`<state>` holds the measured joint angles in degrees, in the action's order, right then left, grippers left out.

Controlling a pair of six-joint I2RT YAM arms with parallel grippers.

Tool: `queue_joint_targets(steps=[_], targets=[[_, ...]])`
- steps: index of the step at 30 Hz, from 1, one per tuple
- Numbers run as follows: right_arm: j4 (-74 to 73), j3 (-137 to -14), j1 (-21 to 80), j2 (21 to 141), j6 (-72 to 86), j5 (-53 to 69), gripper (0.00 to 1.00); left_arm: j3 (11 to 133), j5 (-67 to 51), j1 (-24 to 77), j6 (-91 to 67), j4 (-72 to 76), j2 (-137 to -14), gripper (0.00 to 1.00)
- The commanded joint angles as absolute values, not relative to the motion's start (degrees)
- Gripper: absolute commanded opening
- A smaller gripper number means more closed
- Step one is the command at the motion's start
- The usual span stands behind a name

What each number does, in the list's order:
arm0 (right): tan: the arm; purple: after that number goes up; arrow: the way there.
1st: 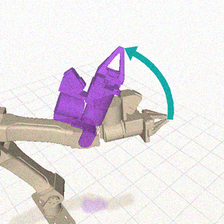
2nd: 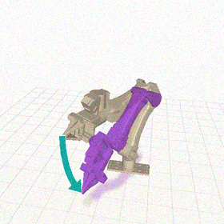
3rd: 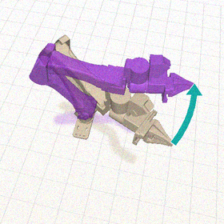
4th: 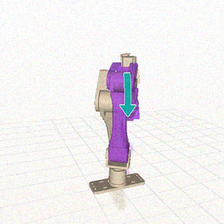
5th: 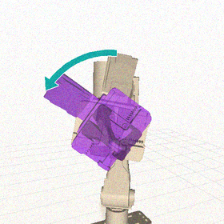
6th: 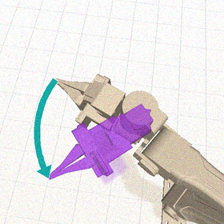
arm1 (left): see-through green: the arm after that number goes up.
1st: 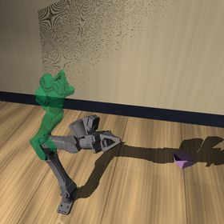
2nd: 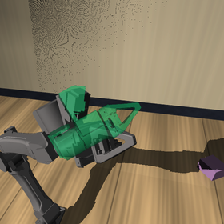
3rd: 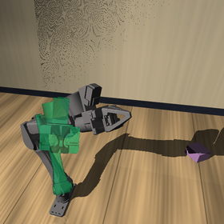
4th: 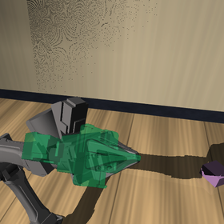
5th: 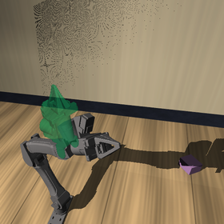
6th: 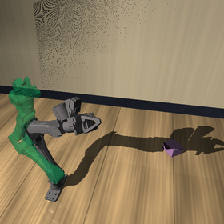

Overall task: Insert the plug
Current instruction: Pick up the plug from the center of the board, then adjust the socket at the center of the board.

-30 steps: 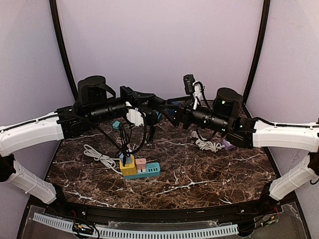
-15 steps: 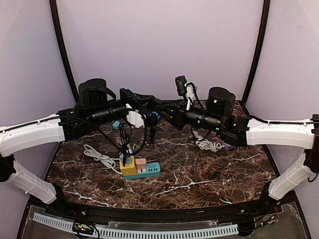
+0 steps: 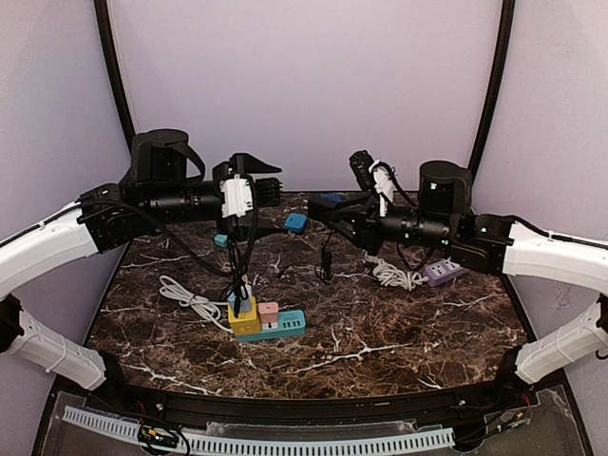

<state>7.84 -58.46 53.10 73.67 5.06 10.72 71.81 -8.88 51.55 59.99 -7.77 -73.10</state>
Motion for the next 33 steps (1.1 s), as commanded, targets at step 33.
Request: queue_joint_targets(steps=[33], targets=[[14.5, -50.4, 54.0, 105.4, 19.2, 25.6, 0.00, 35.0, -22.6, 20.6, 18.2, 1.3, -74.0, 0.62]])
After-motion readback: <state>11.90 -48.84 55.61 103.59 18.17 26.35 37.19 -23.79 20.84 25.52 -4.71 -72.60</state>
